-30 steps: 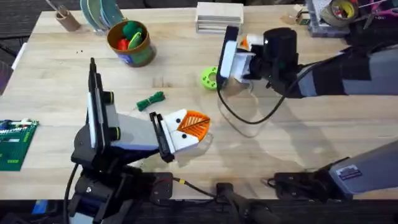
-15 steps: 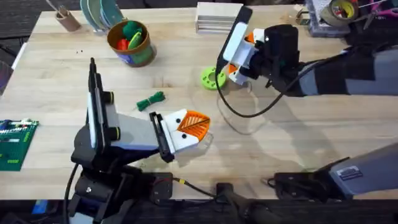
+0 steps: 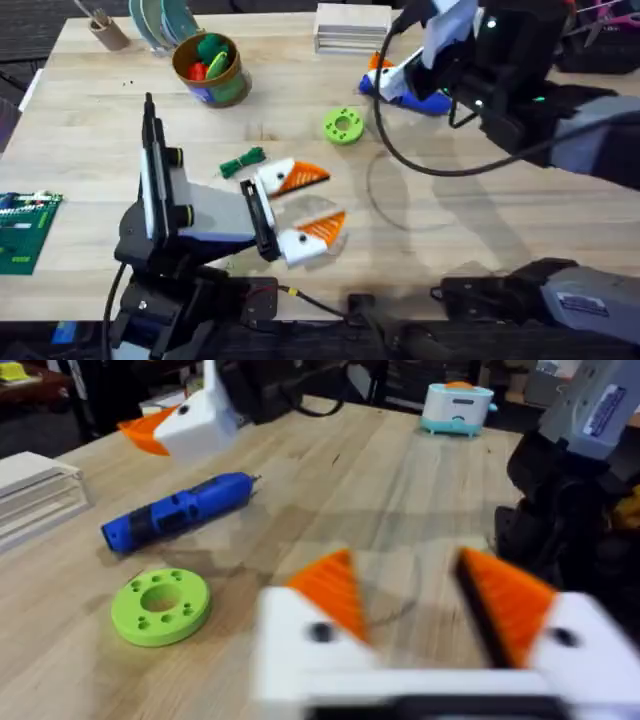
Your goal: Pick up the gripper from the table and insert it into the empty holder that is missing its gripper. Then pick up a screw, insert it into the mounting hole, and use the screwdriver to tighten it. Finally, clean up the table by picking up the vegetable and placing it into the bucket.
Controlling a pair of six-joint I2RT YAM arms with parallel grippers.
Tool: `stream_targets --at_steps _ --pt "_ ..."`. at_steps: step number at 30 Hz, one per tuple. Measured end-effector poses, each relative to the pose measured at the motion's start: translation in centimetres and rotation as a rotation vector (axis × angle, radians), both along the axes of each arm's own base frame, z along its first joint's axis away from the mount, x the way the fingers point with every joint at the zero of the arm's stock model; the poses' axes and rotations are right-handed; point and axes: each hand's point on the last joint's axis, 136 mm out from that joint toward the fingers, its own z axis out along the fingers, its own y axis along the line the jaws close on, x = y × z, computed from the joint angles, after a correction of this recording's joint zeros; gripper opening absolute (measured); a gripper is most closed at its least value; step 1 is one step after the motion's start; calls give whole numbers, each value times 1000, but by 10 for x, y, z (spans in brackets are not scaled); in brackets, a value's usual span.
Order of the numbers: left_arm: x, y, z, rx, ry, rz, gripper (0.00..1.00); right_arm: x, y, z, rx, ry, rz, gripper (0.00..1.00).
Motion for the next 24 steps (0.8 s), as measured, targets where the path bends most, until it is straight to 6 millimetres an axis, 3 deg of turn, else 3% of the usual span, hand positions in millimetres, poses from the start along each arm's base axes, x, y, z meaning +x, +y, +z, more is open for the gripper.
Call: stream_targets --at_steps 3,4,5,6,11,12,18,24 --pt "0 0 0 0 -1 0 150 -12 0 3 30 41 9 980" --pt "0 0 0 2 -6 0 40 -16 1 3 40 56 12 978" --pt "0 0 0 2 -6 0 24 -20 2 3 52 73 18 980" --pt "0 0 0 2 -6 0 117 -23 3 2 63 89 20 980" --pt "0 0 0 3 -8 0 873 -38 10 -9 136 199 44 980" --pt "0 0 0 2 -4 -1 962 -40 13 -10 157 215 49 980" --pt "0 0 0 2 -5 -1 993 -52 29 -10 311 316 93 980" --pt "1 0 0 5 -15 3 992 -62 33 -20 368 412 89 980"
